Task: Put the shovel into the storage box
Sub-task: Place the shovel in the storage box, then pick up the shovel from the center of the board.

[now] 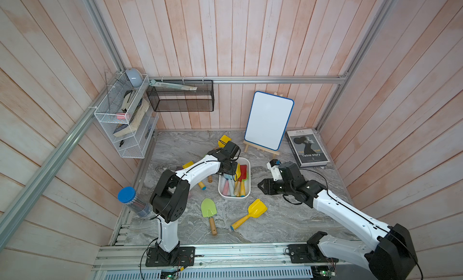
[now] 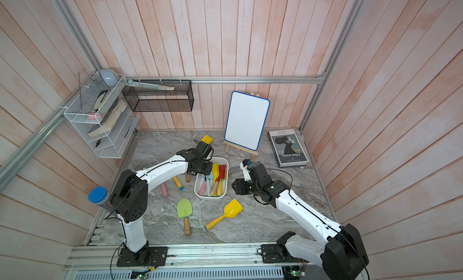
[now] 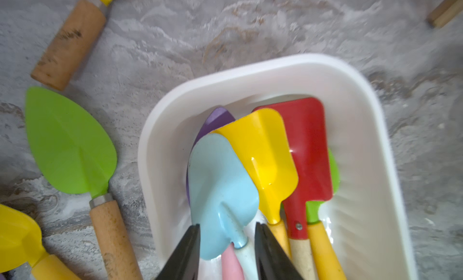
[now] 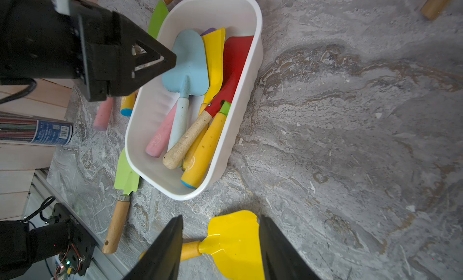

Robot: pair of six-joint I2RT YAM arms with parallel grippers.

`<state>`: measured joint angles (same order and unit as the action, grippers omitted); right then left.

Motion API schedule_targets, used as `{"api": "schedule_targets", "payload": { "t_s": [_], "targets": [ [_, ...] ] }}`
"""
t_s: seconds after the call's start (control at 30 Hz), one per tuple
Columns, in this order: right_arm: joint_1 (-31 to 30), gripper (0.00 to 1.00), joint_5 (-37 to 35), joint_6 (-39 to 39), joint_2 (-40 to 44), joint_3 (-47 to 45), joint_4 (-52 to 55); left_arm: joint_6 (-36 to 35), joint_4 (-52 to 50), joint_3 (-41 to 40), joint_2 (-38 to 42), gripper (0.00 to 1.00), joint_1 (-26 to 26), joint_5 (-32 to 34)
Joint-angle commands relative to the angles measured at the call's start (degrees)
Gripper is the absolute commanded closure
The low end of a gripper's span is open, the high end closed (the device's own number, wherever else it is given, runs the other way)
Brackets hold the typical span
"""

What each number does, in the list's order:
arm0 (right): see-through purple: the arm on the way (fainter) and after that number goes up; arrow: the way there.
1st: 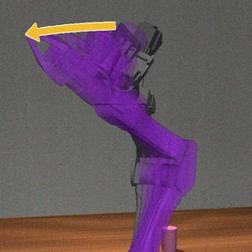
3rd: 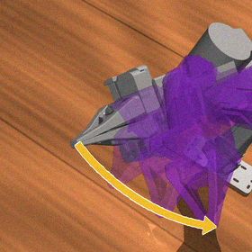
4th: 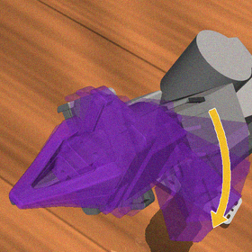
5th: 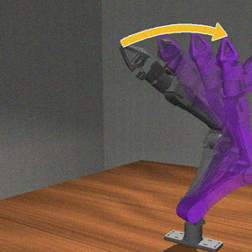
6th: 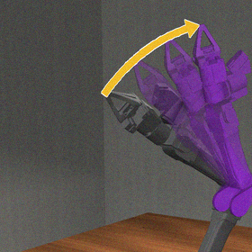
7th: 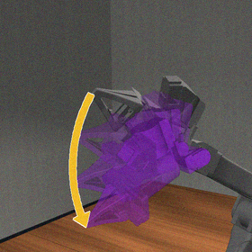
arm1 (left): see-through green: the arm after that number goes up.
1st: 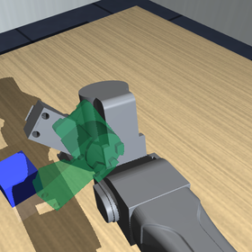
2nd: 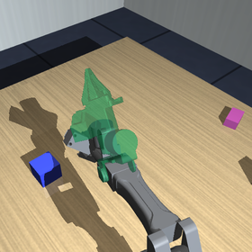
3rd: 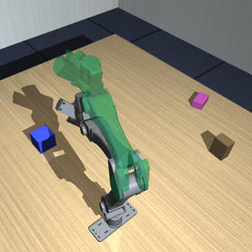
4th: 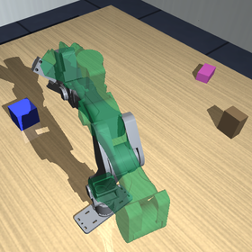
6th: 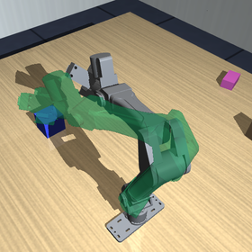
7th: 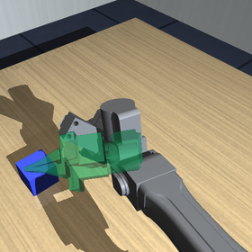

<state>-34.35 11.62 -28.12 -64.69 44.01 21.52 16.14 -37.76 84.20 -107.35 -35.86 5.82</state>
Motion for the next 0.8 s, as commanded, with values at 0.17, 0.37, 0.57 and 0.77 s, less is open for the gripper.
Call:
{"api": "schedule_targets", "payload": {
  "t_s": [0.17, 0.37, 0.57, 0.77],
  "targets": [
    [0.67, 0.45, -4.29, -3.96, 4.13, -2.58, 1.85, 1.41, 6.79, -3.41, 16.27, 0.45, -0.94, -5.69],
    [5.31, 0.45, -2.74, -7.23, 6.19, -5.73, 1.45, 0.23, 4.87, -8.86, 24.59, 0.36, -4.64, -11.31],
    [9.83, 0.44, 0.2, -7.68, 9.41, -7.8, 1.28, -0.07, -3.11, -12.26, 26.25, 0.35, -15.46, -11.22],
    [11.44, 0.42, 0.58, -6.27, 11.79, -7.78, 3.68, 2.68, -14.26, -12.87, 21.47, 0.32, -27.98, -8.14]
  ]
}}
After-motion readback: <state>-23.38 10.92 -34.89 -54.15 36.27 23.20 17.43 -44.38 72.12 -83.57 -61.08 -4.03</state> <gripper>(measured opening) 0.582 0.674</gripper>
